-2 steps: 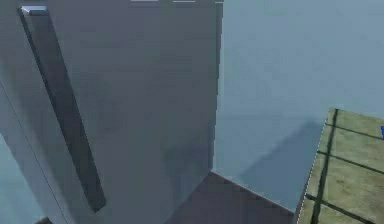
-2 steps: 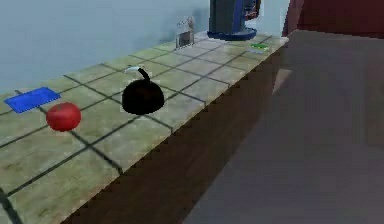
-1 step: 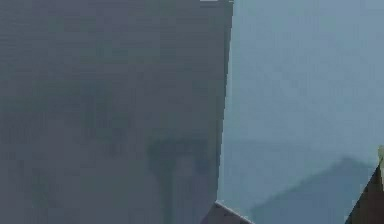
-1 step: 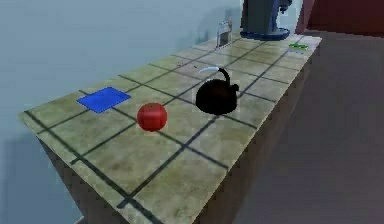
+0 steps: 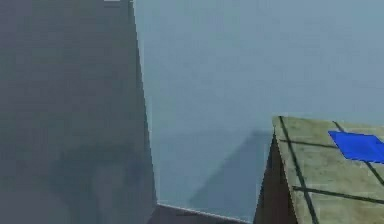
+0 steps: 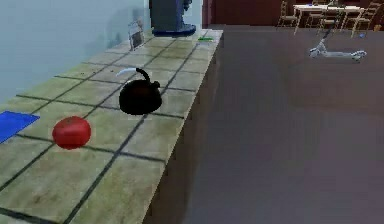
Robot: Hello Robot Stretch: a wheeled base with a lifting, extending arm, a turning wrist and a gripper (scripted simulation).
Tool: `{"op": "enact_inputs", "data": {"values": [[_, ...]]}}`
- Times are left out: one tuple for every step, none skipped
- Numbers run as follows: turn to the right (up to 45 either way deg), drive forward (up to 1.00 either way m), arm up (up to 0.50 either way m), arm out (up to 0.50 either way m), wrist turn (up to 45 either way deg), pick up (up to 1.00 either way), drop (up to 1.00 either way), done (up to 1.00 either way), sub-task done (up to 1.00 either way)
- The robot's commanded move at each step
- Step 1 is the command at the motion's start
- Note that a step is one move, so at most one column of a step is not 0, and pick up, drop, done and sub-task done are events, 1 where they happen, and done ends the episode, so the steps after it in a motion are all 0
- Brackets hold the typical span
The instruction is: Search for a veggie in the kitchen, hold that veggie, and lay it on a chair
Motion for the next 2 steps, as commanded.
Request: {"op": "enact_inputs", "data": {"values": [[0.0, 0.65, 0.0, 0.0, 0.0, 0.0, 0.0, 0.0, 0.0], [18.0, 0.0, 0.0, 0.0, 0.0, 0.0, 0.0, 0.0, 0.0]]}}
